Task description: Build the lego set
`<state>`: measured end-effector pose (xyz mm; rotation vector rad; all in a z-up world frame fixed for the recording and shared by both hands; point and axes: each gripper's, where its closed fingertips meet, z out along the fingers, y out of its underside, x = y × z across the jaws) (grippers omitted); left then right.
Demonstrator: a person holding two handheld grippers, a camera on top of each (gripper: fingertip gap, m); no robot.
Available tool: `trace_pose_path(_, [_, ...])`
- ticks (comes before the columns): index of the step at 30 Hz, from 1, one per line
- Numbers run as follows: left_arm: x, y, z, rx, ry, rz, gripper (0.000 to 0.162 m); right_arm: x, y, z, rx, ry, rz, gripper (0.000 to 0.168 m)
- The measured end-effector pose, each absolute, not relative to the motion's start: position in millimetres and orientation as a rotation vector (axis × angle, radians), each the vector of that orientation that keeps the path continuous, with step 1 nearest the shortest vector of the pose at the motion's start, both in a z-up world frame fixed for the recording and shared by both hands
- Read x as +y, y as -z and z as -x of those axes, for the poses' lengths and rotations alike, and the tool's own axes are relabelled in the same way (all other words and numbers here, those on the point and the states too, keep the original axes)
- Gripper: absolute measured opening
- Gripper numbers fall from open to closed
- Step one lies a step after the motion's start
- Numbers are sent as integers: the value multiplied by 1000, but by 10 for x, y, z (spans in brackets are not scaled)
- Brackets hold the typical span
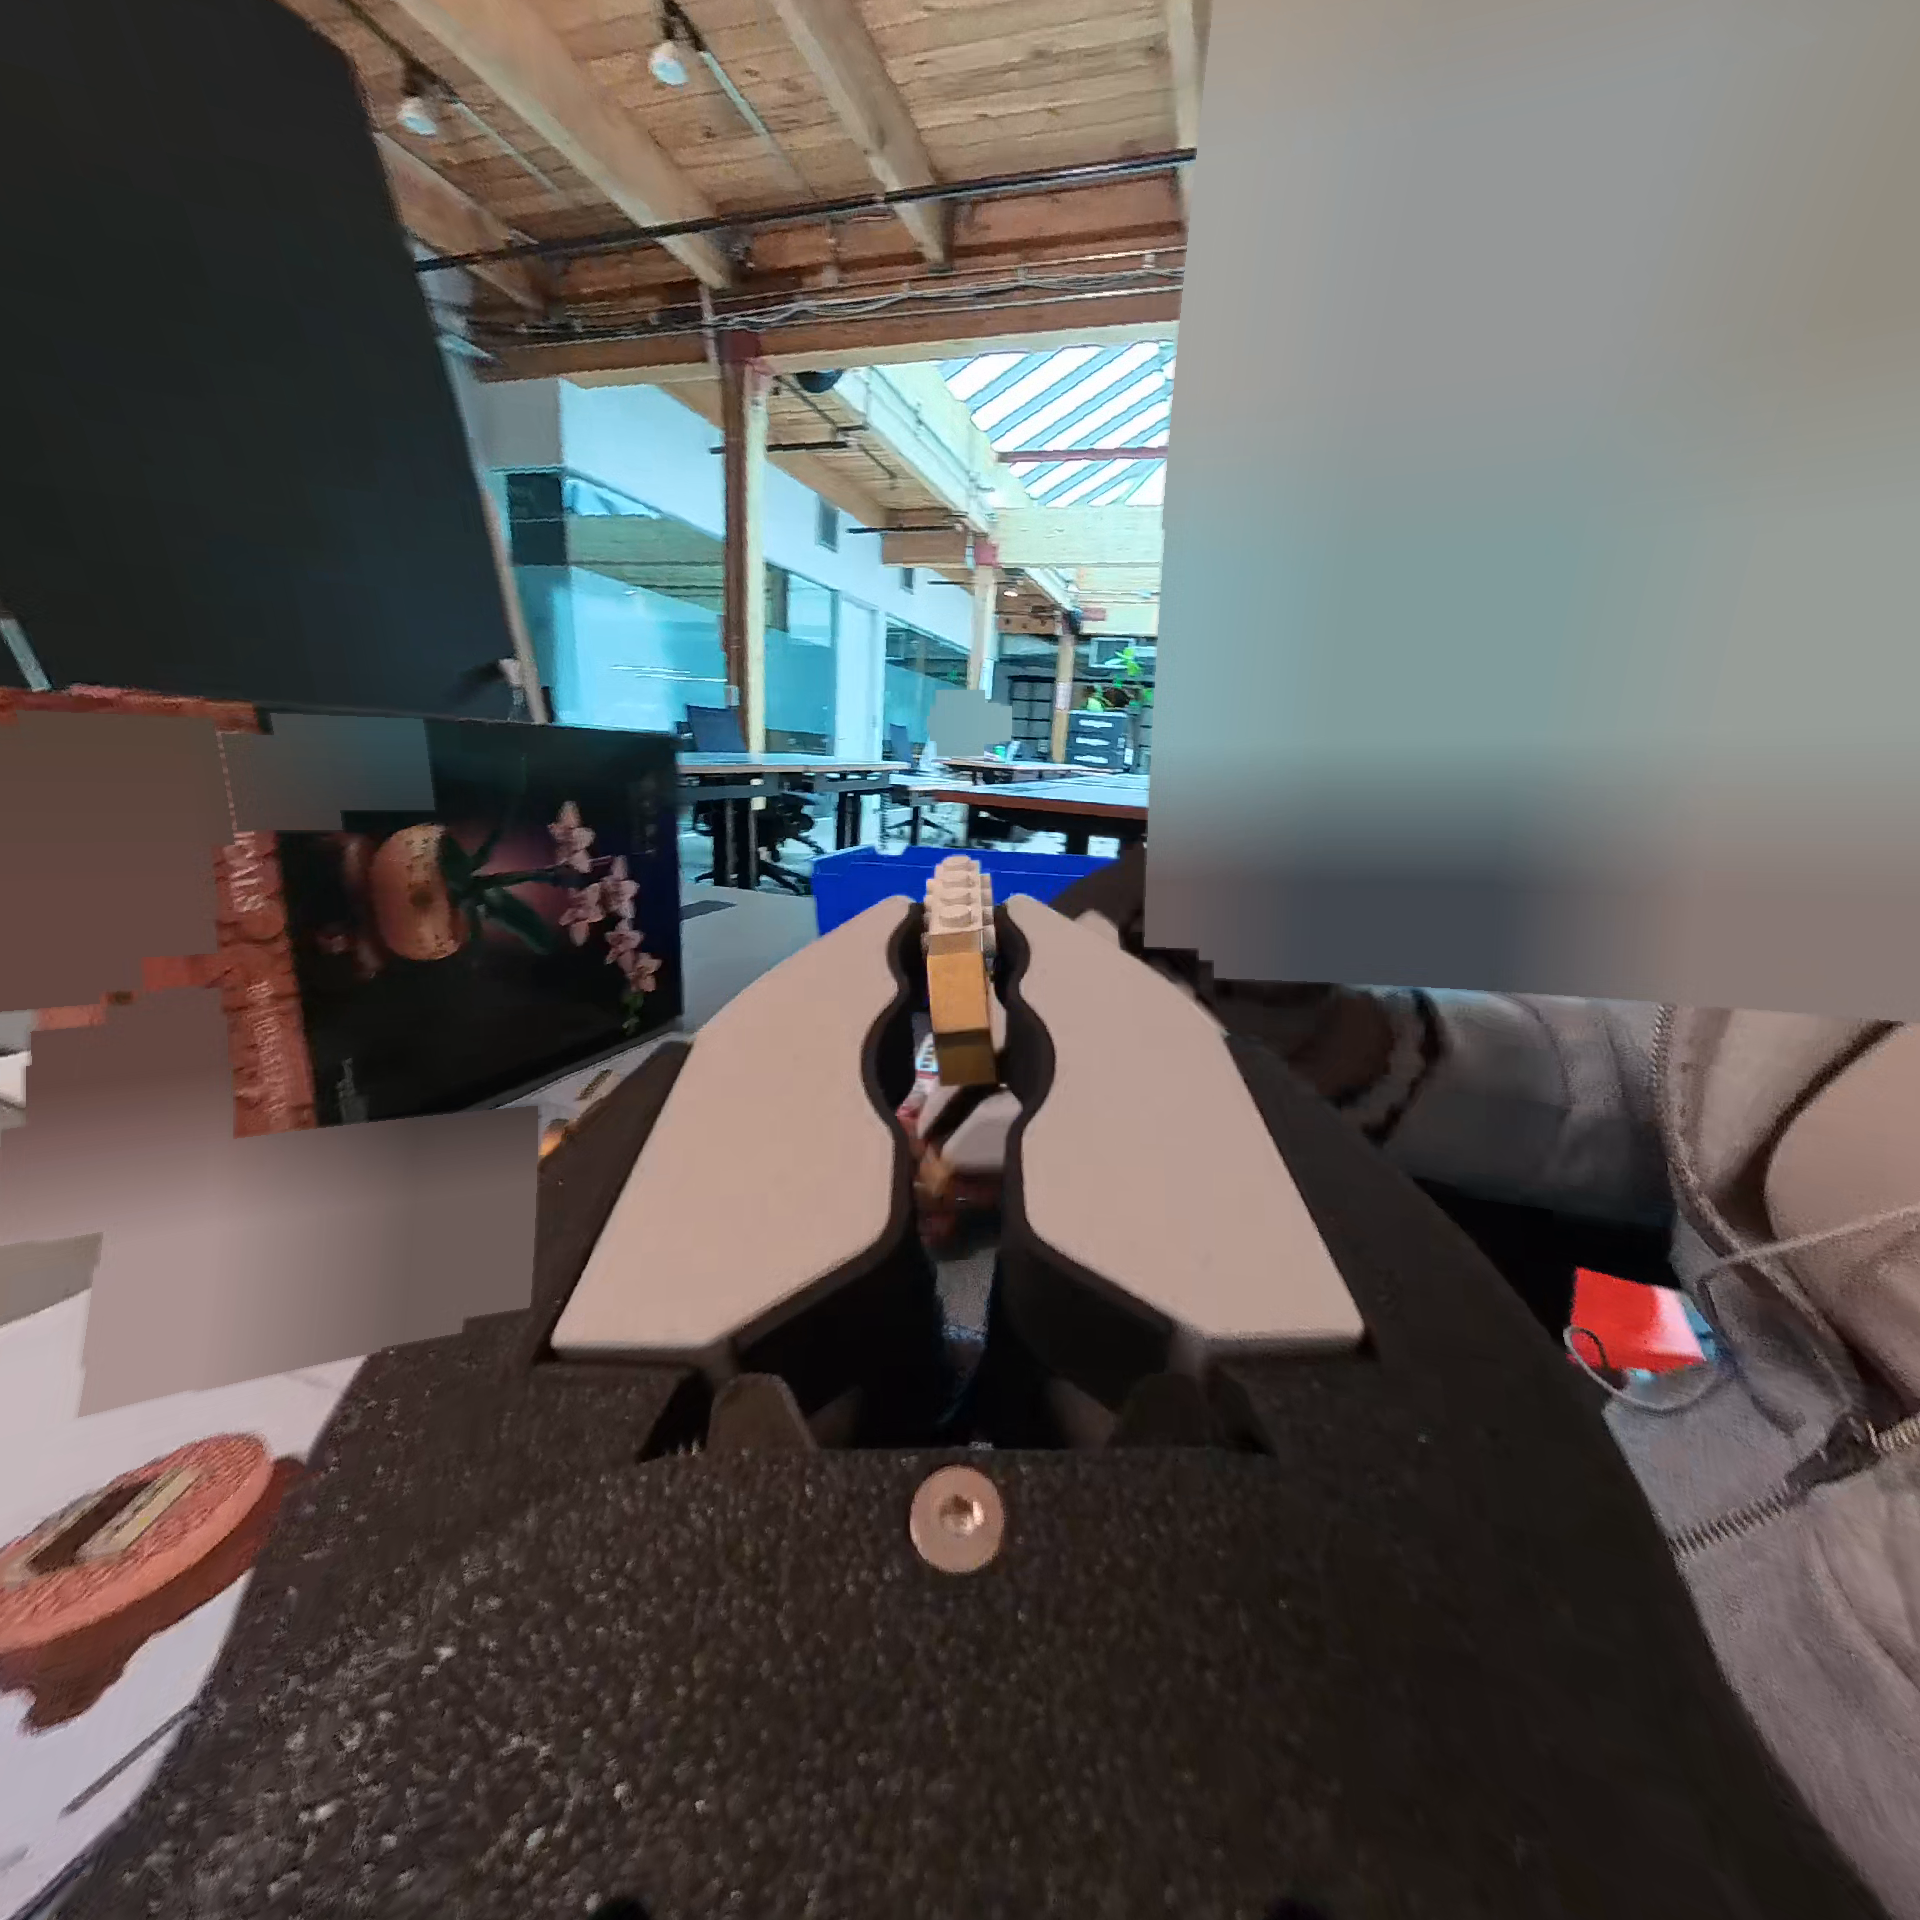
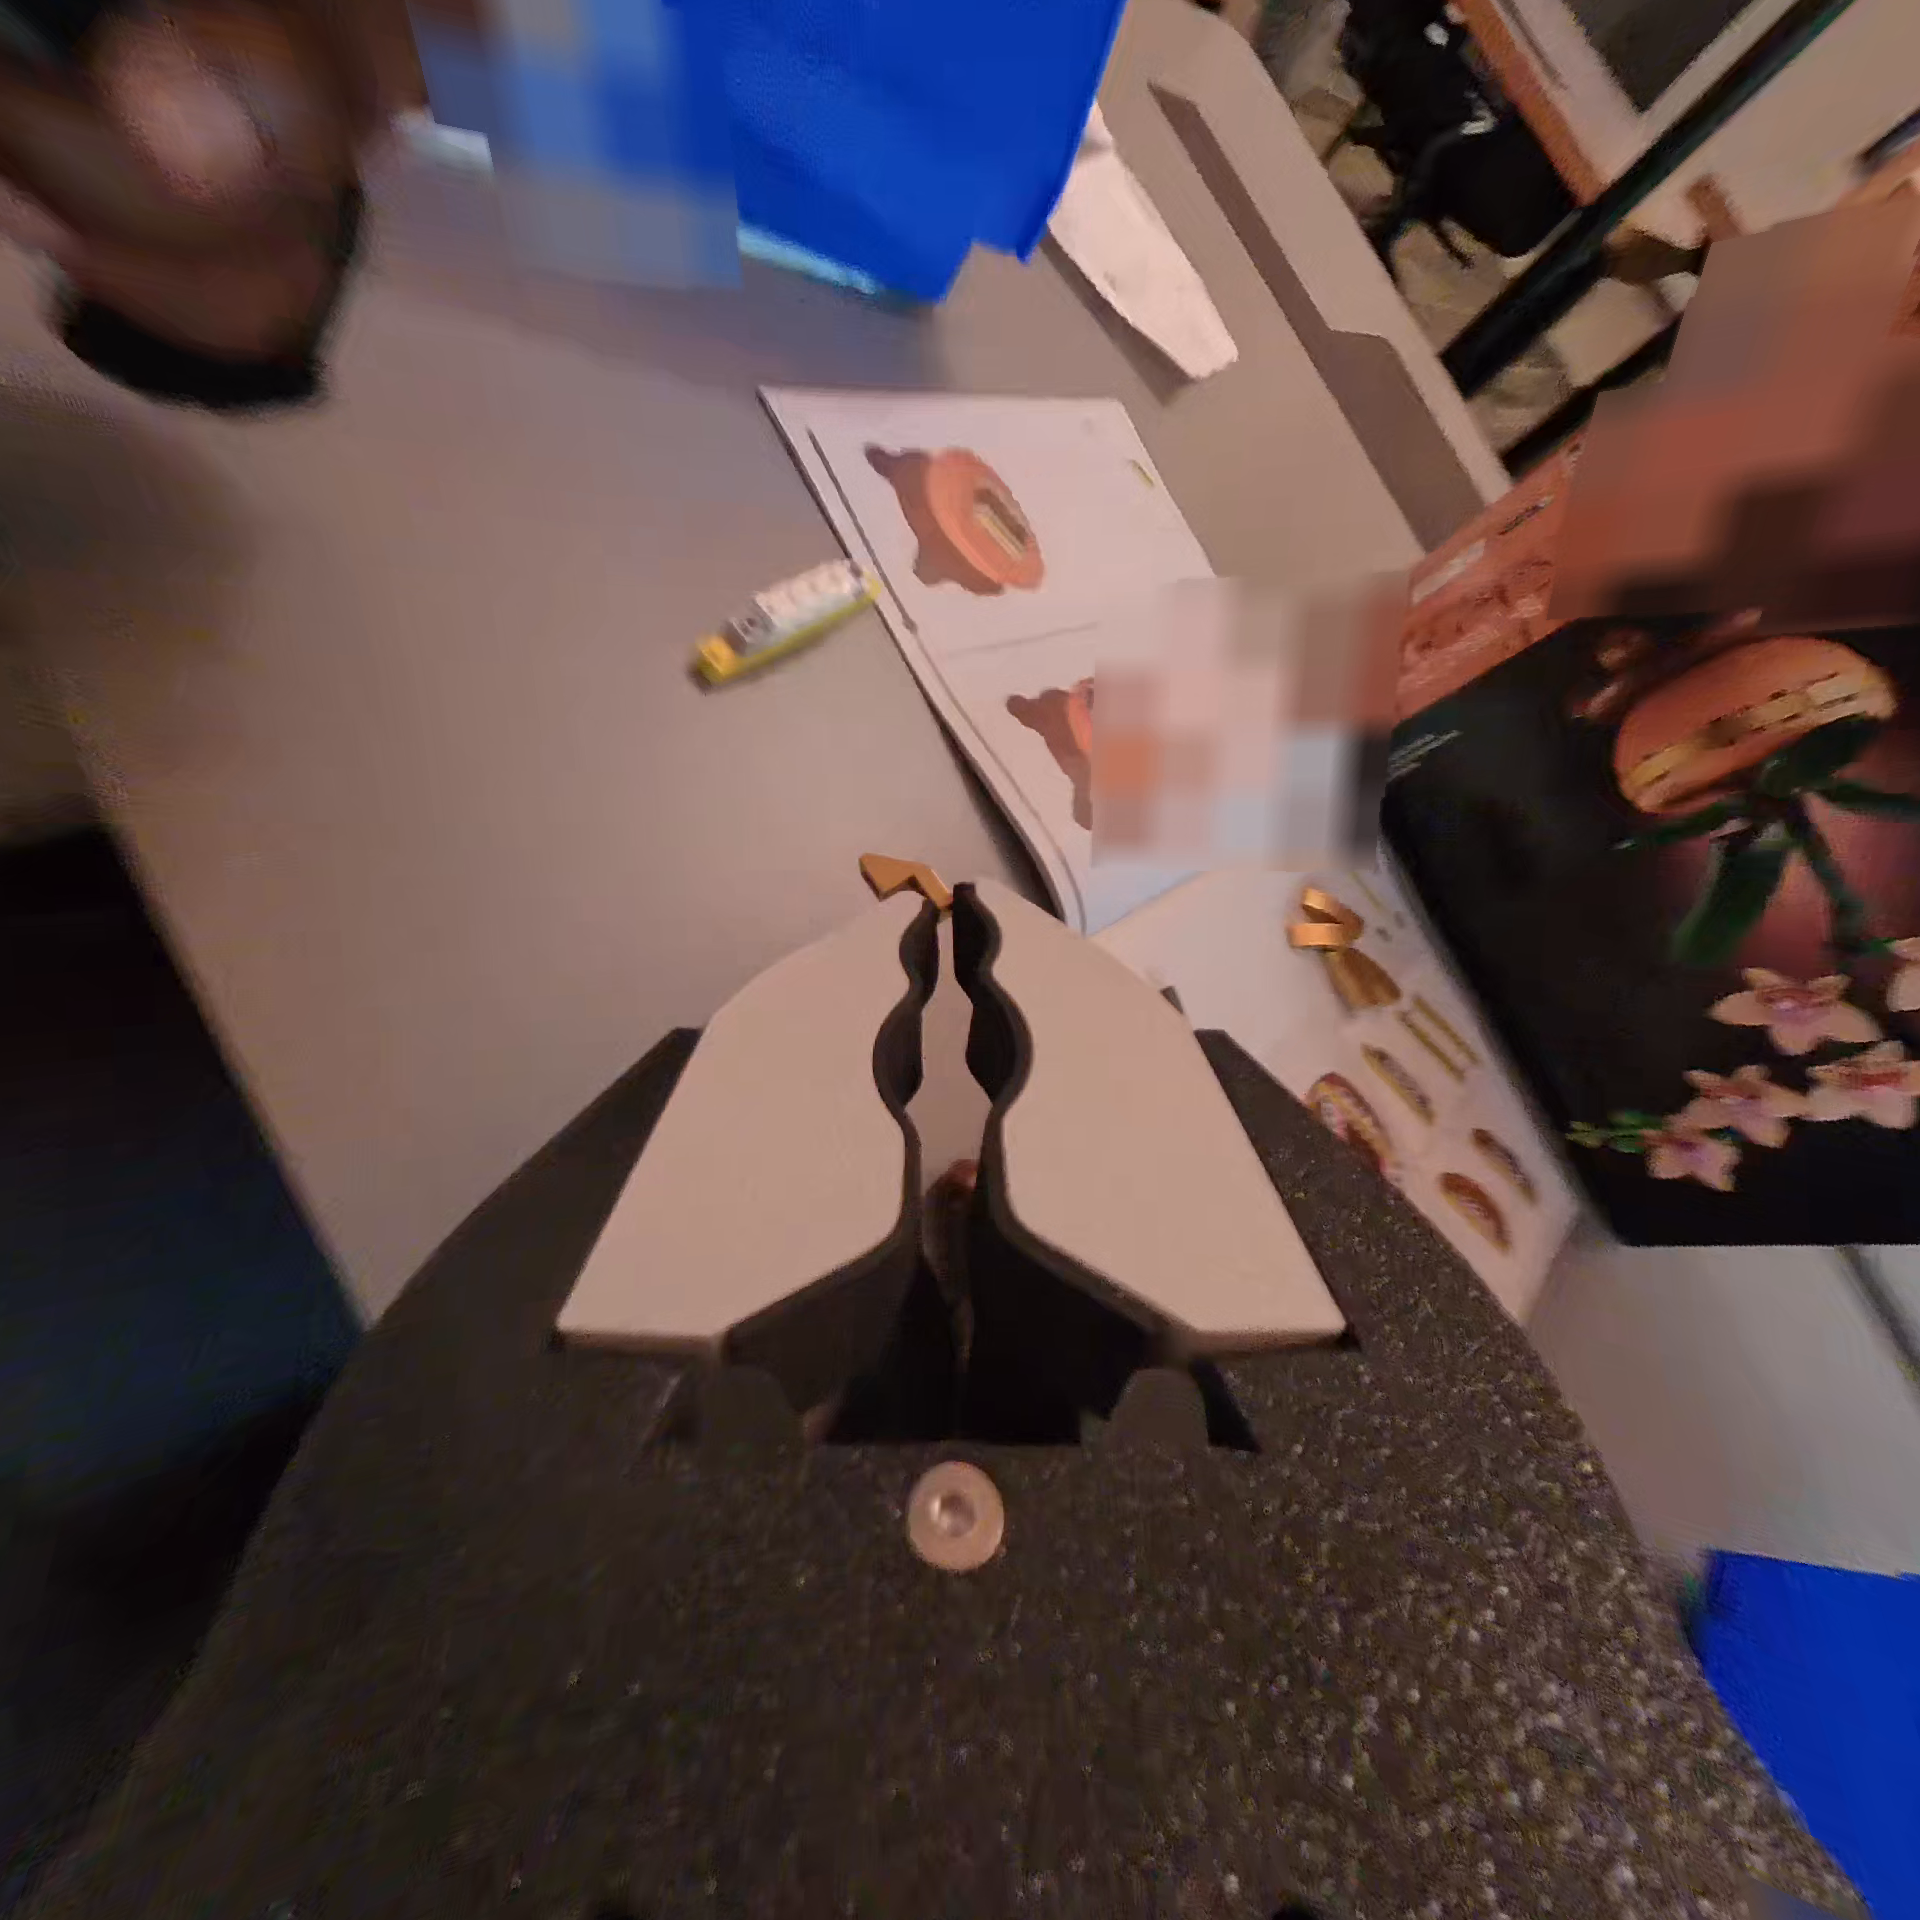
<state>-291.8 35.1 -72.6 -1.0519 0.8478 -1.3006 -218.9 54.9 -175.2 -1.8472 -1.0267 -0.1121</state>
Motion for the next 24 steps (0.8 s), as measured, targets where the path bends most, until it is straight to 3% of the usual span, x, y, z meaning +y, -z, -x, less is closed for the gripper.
trace_pose_path(3, [495,760,2979,796,1252,1104,11,650,1980,2257,-1090,337,1780,3])
trace_pose_path(9, [615,885,2997,776,1238,1157,11,614,2278,2289,-1180,375,1818,8])
trace_pose_path(17, [696,940,3017,714,1310,1193,11,463,2210,2372,-1129,35,1934,10])
trace_pose_path(24, [701,937,3027,700,1333,1190,11,570,2297,2462,-1101,15,2078,9])
